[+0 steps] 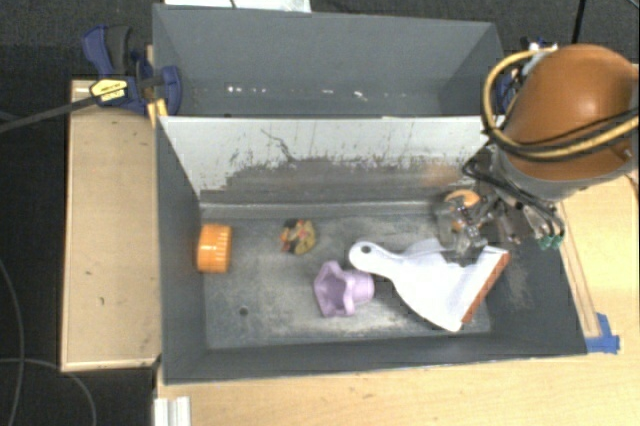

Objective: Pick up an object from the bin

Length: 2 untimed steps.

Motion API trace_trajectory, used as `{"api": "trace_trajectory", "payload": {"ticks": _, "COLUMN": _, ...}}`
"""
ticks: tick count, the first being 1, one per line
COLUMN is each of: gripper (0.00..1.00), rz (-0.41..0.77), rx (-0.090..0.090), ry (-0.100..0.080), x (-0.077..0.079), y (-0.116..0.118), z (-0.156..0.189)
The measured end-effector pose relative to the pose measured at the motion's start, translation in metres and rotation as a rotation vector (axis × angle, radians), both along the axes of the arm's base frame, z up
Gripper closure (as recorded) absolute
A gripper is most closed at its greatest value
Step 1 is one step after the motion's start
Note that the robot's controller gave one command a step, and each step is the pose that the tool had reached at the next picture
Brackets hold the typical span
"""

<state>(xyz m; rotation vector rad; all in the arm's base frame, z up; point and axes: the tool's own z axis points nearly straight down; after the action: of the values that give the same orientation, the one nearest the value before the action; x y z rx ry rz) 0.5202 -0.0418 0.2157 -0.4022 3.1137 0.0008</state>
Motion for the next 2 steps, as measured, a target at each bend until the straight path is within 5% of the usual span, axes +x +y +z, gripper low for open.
{"api": "trace_trajectory", "payload": {"ticks": 1, "gripper": 0.0, "rz": -0.002, "rx": 0.0, "ry": 0.0, "x": 0.0001, "y": 0.0, "z": 0.0001}}
{"api": "trace_trajectory", "payload": {"ticks": 2, "gripper": 0.0, "rz": -0.003, "rx": 0.0, "ry": 0.0, "x": 0.0001, "y": 0.0, "z": 0.0001}}
